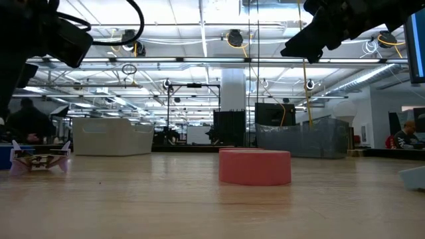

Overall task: Pick and place Stapler, Stapler remover, tape
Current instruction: Adjust the white bin, then put the blue tape into the black bin

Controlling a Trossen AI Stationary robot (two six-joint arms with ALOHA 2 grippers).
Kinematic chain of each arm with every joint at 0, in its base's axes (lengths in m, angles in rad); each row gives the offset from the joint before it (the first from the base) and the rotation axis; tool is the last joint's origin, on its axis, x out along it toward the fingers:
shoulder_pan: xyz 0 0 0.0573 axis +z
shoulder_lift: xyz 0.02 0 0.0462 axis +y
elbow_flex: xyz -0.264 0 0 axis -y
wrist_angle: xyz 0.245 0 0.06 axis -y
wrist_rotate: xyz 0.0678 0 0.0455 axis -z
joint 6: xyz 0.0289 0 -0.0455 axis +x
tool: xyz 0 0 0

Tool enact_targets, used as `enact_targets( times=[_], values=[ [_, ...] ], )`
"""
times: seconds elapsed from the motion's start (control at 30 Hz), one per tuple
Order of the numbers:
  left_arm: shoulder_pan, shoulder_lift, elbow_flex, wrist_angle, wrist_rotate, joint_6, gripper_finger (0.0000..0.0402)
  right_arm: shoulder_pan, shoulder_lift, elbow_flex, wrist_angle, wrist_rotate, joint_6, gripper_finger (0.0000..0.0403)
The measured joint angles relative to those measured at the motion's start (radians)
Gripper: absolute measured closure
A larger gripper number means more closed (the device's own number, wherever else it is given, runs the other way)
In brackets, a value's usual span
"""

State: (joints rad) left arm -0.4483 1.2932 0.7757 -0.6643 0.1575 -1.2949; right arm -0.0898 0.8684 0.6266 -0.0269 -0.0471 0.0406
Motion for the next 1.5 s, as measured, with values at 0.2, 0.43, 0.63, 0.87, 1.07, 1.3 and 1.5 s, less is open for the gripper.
enact_targets(
  times=[0.2,0.43,0.63,0.87,1.07,1.3,1.5],
  values=[
    [-0.019,0.006,0.0,0.039,-0.024,-0.036,0.0312,0.0,0.0,0.0,0.0,0.001,0.0,0.0252],
    [-0.049,0.005,0.0,0.046,-0.027,-0.071,0.0312,0.0,0.0,0.0,0.008,0.0,0.001,0.0252],
    [-0.079,0.005,0.0,0.069,-0.029,-0.112,0.0312,0.0,0.0,0.0,0.008,-0.001,0.001,0.0252],
    [-0.097,0.005,0.0,0.125,-0.08,-0.129,0.0312,0.0,0.0,0.0,0.008,-0.002,0.001,0.0252],
    [-0.097,0.005,0.0,0.122,-0.089,-0.129,0.0312,0.0,0.0,0.0,0.008,-0.002,0.016,0.0252],
    [-0.058,-0.026,0.0,-0.046,-0.176,-0.14,0.0312,0.0,0.0,0.0,0.008,-0.002,0.02,0.0252],
    [-0.004,-0.033,0.0,-0.153,-0.231,-0.013,0.0312,0.0,0.0,0.0,0.008,-0.002,0.026,0.0252]
  ],
)
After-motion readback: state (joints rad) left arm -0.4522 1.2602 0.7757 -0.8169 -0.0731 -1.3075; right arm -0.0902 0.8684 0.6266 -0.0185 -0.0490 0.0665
